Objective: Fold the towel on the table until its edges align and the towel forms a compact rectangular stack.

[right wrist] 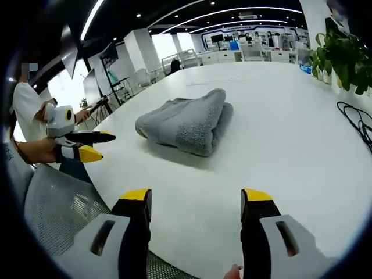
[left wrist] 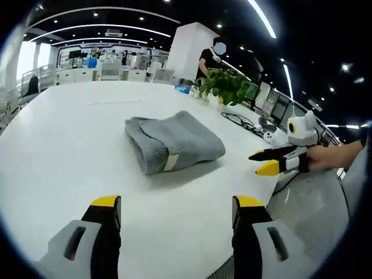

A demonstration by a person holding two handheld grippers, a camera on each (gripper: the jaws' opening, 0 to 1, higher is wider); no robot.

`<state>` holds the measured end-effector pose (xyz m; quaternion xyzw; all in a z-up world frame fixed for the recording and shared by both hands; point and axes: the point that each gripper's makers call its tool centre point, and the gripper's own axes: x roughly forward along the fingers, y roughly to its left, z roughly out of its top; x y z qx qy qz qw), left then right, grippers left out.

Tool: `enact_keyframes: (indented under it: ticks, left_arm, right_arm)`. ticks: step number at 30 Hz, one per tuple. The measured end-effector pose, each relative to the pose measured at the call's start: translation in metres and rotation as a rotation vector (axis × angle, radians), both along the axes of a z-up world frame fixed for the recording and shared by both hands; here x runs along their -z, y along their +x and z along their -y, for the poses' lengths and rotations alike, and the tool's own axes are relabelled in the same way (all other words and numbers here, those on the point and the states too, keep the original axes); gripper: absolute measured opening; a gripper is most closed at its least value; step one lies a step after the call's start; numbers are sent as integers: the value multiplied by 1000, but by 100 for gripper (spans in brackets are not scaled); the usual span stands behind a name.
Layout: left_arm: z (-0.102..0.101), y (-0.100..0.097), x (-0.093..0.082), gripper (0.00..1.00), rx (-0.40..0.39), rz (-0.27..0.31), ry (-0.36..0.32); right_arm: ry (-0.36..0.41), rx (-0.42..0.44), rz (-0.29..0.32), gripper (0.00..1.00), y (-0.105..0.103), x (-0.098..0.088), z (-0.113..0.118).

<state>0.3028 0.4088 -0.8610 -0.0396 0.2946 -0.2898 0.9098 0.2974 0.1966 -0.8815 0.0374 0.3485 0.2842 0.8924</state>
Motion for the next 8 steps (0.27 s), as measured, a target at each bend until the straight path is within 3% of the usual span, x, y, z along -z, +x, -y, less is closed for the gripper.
enact_keyframes:
  ticks: [8]
  left_arm:
    - [4, -2, 2, 80, 12, -13, 2]
  right_arm:
    - [11, 21, -2, 62, 0, -2, -1]
